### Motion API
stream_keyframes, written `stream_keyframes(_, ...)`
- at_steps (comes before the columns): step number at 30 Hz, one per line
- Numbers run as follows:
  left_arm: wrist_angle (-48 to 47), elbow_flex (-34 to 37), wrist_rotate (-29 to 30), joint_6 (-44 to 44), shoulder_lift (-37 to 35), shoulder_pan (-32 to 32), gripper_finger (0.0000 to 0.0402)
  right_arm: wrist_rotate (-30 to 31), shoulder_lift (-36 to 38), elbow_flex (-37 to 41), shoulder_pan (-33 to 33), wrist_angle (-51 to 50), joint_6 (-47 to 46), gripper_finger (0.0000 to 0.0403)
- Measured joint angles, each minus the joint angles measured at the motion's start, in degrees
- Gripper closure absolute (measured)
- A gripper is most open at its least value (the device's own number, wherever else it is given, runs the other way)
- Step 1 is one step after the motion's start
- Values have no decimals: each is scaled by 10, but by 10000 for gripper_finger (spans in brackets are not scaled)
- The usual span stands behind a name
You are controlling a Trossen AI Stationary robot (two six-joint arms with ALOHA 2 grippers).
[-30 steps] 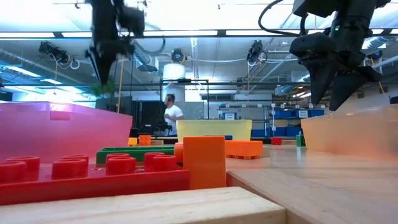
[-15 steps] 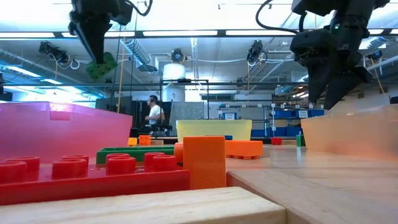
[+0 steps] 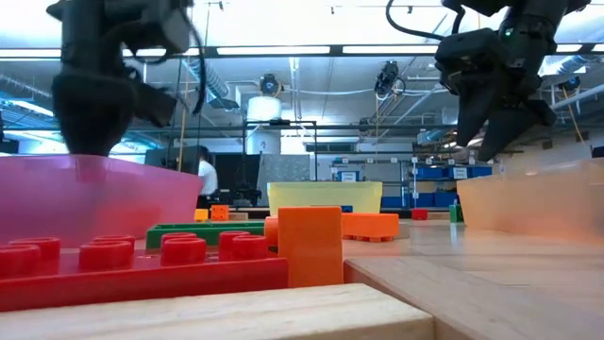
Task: Sort blocks by size
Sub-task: Put the 3 stud green game piece into the pink bin, then put the 3 stud red game piece into the pink bin
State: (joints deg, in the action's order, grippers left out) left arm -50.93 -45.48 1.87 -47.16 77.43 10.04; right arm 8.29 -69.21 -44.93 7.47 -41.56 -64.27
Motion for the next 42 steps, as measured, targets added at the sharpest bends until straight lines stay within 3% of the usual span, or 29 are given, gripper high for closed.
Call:
stream_keyframes(5, -1, 30, -2, -58, 0, 0, 284, -4, 0, 0, 0, 0, 0, 160)
stream_keyframes(16, 8, 7, -5, -42, -1, 0, 197, -5, 0, 0, 0, 0, 0, 160)
stream_keyframes(25, 3, -70, 30, 6, -1, 0, 193, -5, 0, 0, 0, 0, 11, 158)
stream_keyframes(36, 9, -146, 35, 128, -1, -1, 193, -5, 0, 0, 0, 0, 45, 158)
stream_keyframes(42, 121, -148, 58, 240, -1, 0, 193, 3, 0, 0, 0, 15, 28, 160)
